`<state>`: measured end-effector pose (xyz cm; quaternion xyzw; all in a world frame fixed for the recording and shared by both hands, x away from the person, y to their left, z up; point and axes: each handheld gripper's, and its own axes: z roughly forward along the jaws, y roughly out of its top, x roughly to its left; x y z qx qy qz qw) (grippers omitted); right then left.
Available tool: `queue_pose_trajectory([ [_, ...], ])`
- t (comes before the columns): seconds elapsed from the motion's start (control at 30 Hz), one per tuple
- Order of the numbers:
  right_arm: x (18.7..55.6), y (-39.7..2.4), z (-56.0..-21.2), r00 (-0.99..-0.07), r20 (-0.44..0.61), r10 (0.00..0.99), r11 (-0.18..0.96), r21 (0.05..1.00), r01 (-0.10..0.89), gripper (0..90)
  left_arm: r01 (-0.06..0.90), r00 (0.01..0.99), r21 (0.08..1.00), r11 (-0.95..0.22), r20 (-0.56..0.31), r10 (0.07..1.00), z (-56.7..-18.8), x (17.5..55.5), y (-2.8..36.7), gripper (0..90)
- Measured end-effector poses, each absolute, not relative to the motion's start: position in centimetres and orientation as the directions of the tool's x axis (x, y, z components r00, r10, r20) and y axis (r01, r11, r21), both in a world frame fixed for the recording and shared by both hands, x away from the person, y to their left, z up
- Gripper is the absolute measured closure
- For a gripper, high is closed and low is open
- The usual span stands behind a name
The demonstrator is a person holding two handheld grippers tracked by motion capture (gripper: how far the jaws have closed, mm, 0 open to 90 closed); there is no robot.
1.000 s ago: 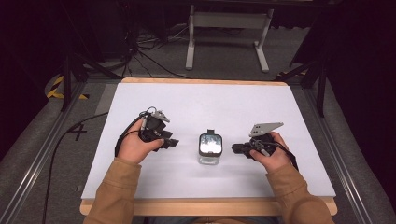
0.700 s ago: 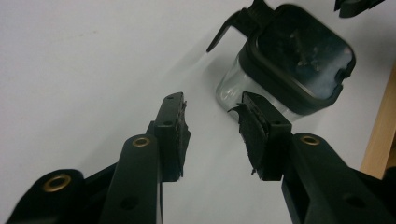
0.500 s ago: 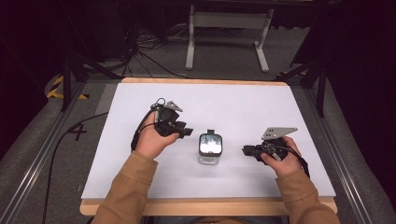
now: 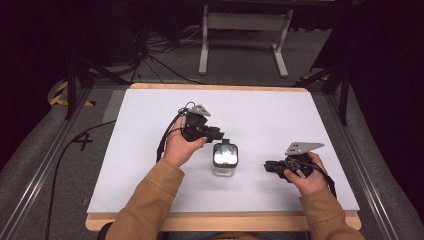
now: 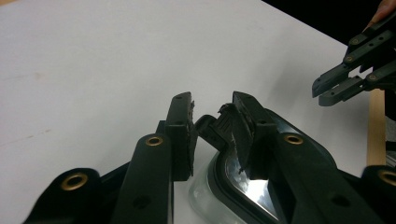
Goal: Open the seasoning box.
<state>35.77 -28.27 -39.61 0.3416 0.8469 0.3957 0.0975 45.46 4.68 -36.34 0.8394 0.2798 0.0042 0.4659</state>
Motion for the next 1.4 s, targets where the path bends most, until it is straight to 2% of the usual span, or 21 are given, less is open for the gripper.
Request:
queue_pose_trajectory([
  [0.1,35.6,-28.2,-39.8,-0.748,0.108,0.654,0.455,0.735,0.504,80.7,0.466,0.850,0.791,-0.396,-0.275,0.449,-36.8,45.7,4.0,72.3],
  [0.27,35.5,-28.0,-40.1,-0.750,0.109,0.652,0.462,0.728,0.507,80.6,0.470,0.849,0.783,-0.408,-0.274,0.452,-37.1,45.8,3.4,83.5],
  [0.4,35.5,-27.8,-40.2,-0.751,0.114,0.650,0.463,0.724,0.511,80.5,0.490,0.840,0.777,-0.395,-0.300,0.452,-37.3,46.0,3.3,88.3],
  [1.1,35.1,-26.7,-39.8,-0.772,0.107,0.626,0.464,0.745,0.480,80.2,0.501,0.836,0.766,-0.402,-0.309,0.453,-37.4,46.2,3.2,89.7],
  [1.4,34.7,-24.4,-39.3,-0.812,0.101,0.575,0.472,0.769,0.430,85.1,0.508,0.834,0.764,-0.398,-0.321,0.448,-37.5,46.3,3.2,89.6],
])
